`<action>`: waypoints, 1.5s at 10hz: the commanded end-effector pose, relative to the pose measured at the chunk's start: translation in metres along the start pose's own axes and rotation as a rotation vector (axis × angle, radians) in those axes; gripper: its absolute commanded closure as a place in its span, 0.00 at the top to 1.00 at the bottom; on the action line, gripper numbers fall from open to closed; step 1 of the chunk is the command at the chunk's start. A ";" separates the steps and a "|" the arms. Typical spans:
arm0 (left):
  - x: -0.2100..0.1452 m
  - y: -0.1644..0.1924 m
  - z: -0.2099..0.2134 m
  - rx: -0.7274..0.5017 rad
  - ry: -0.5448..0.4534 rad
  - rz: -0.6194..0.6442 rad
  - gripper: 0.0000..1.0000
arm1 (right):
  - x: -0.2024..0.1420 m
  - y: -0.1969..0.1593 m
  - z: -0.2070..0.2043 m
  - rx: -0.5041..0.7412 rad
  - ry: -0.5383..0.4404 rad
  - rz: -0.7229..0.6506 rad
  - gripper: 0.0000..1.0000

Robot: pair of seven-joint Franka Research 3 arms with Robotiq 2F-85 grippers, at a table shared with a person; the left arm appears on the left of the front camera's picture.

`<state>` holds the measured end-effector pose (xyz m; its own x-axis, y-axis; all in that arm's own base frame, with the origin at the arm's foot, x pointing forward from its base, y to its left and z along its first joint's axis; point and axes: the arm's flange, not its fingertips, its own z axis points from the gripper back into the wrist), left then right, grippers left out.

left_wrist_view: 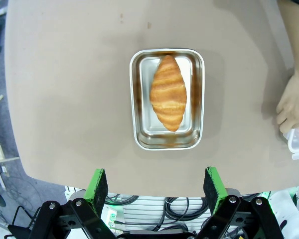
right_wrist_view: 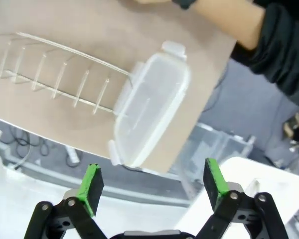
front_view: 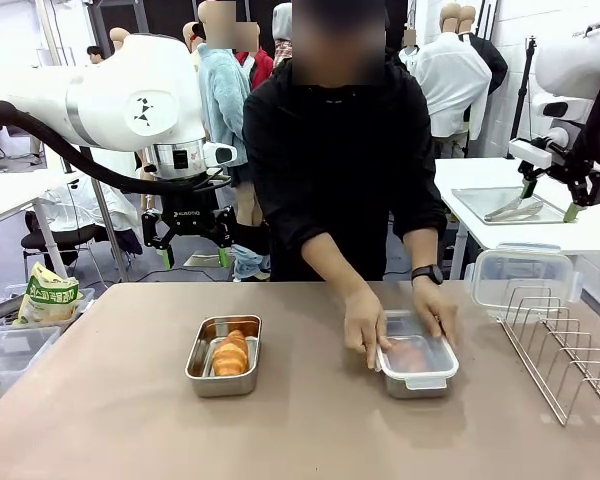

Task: Place the bread in airtight containers.
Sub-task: Pick up one Airtight Container lid and hand it to the human.

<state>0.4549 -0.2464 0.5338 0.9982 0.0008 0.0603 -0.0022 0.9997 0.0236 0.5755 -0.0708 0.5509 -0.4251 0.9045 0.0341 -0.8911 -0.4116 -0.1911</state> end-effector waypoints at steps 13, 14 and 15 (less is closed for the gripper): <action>0.000 0.002 0.002 0.015 -0.012 -0.003 1.00 | 0.009 -0.023 -0.016 0.031 -0.066 -0.170 1.00; 0.000 0.002 0.002 0.015 -0.012 -0.003 1.00 | 0.007 -0.027 -0.023 0.031 -0.083 -0.170 1.00; 0.000 0.002 0.002 0.015 -0.012 -0.003 1.00 | 0.006 -0.028 -0.026 0.041 -0.094 -0.179 1.00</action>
<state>0.4549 -0.2465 0.5338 0.9982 0.0008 0.0604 -0.0022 0.9997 0.0236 0.5929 -0.0510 0.5302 -0.2968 0.9473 0.1202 -0.9495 -0.2794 -0.1429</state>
